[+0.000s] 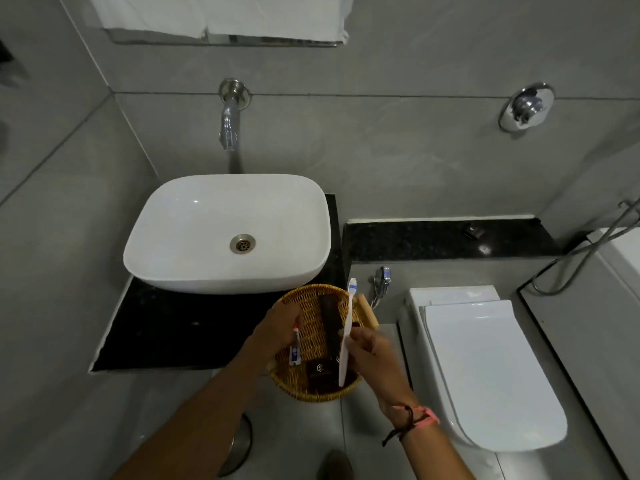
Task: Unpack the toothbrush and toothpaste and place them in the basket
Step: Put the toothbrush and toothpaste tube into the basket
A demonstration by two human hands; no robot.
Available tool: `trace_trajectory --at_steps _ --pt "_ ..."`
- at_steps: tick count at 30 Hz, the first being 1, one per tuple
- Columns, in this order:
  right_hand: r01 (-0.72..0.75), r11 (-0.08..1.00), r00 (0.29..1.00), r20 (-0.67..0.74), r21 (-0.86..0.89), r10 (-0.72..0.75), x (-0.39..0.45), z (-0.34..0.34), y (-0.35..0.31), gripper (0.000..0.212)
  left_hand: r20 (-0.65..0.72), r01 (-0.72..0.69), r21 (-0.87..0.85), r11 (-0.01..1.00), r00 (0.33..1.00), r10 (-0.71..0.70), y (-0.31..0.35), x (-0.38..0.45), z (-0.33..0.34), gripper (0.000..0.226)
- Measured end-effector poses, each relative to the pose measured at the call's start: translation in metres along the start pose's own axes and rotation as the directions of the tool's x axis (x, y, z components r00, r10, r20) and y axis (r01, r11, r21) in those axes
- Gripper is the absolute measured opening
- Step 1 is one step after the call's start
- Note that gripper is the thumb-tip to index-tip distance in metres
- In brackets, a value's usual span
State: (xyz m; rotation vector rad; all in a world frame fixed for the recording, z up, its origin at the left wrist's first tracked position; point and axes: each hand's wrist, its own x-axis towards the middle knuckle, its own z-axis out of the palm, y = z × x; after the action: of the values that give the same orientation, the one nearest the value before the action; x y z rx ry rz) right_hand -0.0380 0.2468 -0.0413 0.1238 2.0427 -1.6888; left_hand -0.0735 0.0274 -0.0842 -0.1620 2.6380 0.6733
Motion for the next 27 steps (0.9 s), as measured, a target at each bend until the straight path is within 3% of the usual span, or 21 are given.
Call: trace_trajectory --at_steps 7,11,12,14,19,21,24,27 --pt "0.006 0.972 0.996 -0.085 -0.234 -0.027 0.045 0.028 0.003 0.018 -0.208 -0.051 0.203 0.978 0.974 0.094 -0.003 -0.007 -0.002 0.022" --pt "-0.089 0.943 0.993 -0.106 -0.319 0.058 0.071 0.039 0.003 0.011 -0.523 -0.084 0.237 0.968 0.829 0.199 -0.024 -0.03 0.002 0.033" --pt "-0.105 0.941 0.991 -0.11 -0.321 0.073 0.075 0.042 0.002 0.005 -0.578 -0.073 0.265 0.961 0.786 0.219 -0.031 -0.035 0.003 0.038" --pt "-0.127 0.937 0.986 -0.141 -0.324 0.085 0.087 0.046 0.002 0.011 -0.662 -0.03 0.285 0.958 0.717 0.219 -0.045 -0.045 0.006 0.052" --pt "-0.206 0.909 0.973 -0.172 -0.361 0.153 0.109 0.05 -0.004 0.009 -0.699 0.035 0.282 0.959 0.691 0.181 -0.069 -0.053 0.0 0.083" --pt "-0.188 0.889 0.978 -0.158 -0.417 0.133 0.114 0.052 -0.005 0.01 -0.696 0.04 0.302 0.953 0.692 0.192 -0.072 -0.052 -0.002 0.087" --pt "-0.171 0.86 0.981 -0.159 -0.48 0.106 0.118 0.054 -0.004 0.036 -0.691 0.051 0.327 0.944 0.694 0.202 -0.072 -0.047 -0.005 0.088" --pt "-0.199 0.843 0.976 -0.18 -0.499 0.124 0.122 0.056 -0.004 0.03 -0.685 0.053 0.329 0.943 0.7 0.2 -0.073 -0.042 -0.008 0.088"
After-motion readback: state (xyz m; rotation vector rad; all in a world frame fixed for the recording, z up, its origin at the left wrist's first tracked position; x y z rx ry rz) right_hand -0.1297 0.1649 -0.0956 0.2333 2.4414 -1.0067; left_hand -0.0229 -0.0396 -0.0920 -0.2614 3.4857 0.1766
